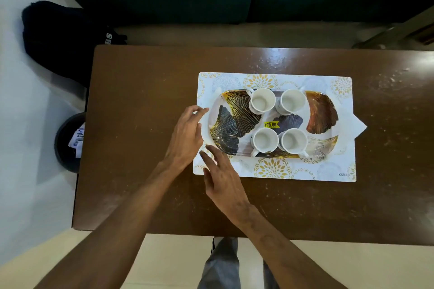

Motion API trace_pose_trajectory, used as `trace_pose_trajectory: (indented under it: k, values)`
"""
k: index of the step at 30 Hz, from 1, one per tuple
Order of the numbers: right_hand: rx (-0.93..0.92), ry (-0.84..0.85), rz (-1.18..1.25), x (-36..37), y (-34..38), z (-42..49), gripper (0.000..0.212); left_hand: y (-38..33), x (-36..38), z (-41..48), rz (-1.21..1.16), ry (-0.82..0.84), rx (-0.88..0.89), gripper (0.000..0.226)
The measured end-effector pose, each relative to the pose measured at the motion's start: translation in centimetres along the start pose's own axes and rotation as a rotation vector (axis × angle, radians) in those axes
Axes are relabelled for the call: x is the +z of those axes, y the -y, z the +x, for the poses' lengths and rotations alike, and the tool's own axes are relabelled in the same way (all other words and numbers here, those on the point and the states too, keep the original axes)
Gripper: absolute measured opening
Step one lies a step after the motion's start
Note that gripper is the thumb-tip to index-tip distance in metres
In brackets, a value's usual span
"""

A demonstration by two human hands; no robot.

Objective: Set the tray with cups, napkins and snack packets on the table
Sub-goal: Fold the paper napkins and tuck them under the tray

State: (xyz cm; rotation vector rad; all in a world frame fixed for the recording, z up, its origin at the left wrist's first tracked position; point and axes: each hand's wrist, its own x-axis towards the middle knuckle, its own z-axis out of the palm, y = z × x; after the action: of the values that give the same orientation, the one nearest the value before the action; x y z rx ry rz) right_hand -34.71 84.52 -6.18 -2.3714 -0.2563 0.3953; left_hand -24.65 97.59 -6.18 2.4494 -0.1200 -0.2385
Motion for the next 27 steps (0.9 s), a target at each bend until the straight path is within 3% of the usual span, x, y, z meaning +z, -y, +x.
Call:
trace_pose_trajectory:
  k: [15, 27]
  values:
    - [0.086, -0.459, 0.036, -11.5, -7.1, -3.1, 0.035, -10.1, 3.6, -5.1, -0.261, -0.157, -0.138, 0.041]
    - [0.215, -0.409, 0.103, -22.2, -10.6, -10.1, 0.037, -22.3, 4.0, -7.9, -0.249, -0.139, -0.154, 0.041]
